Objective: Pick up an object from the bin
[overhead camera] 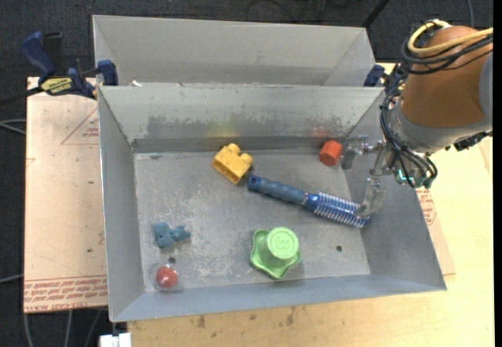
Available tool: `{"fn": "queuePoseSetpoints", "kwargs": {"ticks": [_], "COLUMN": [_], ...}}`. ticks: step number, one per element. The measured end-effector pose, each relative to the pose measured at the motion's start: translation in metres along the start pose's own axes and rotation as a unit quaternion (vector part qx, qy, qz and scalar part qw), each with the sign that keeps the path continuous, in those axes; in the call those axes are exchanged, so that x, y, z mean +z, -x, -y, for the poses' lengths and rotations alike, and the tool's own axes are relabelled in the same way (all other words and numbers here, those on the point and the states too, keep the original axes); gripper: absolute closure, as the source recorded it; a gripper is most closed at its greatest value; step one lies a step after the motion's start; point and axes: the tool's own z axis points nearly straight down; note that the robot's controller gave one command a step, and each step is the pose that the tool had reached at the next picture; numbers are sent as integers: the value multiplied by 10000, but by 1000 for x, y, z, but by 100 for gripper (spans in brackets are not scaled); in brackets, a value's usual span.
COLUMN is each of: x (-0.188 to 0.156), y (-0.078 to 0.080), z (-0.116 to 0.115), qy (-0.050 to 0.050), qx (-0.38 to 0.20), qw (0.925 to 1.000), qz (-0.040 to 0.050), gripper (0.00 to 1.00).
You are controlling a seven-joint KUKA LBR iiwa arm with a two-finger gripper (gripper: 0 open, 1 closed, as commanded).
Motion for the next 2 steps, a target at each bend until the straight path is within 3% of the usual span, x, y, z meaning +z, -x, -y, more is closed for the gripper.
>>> {"fn": "queuePoseSetpoints", "kwargs": {"ticks": [1,2], "x": [116,112], "y": [9,11], "z": [6,6], "qy": [4,-5], "qx": [85,79], "qw": [10000,10000], "qz": [-2,31], "gripper": [0,100]}}
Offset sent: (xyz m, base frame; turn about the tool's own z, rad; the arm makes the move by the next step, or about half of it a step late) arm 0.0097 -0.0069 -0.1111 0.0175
